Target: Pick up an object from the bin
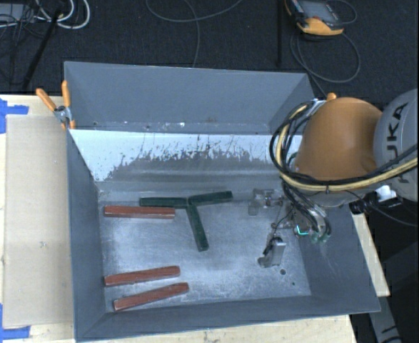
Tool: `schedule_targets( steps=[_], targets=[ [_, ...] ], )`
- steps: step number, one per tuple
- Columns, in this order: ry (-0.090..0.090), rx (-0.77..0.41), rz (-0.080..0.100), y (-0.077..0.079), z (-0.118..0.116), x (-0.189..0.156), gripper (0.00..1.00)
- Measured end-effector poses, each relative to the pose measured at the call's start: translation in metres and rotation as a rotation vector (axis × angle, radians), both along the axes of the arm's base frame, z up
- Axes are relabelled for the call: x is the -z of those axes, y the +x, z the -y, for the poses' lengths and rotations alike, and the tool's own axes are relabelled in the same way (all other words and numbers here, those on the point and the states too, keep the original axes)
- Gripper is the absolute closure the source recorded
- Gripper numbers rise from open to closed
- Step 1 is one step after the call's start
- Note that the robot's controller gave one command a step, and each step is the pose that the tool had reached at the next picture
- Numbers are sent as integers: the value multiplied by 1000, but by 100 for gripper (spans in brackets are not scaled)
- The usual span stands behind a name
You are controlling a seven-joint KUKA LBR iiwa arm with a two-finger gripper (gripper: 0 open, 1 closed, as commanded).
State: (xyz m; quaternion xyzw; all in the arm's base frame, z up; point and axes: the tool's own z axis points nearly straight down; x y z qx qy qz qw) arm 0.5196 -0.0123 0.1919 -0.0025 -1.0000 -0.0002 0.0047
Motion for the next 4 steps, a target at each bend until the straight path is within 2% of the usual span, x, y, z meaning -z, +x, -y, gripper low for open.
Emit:
schedule_targets(
  steps=[1,2,3,4],
  targets=[
    [3,-93,-1,-26,-66,76,0],
    [2,-131,9,-32,-117,125,0],
    [4,-172,24,-41,-182,118,0],
    [1,-168,11,-43,-179,120,100]
  ],
)
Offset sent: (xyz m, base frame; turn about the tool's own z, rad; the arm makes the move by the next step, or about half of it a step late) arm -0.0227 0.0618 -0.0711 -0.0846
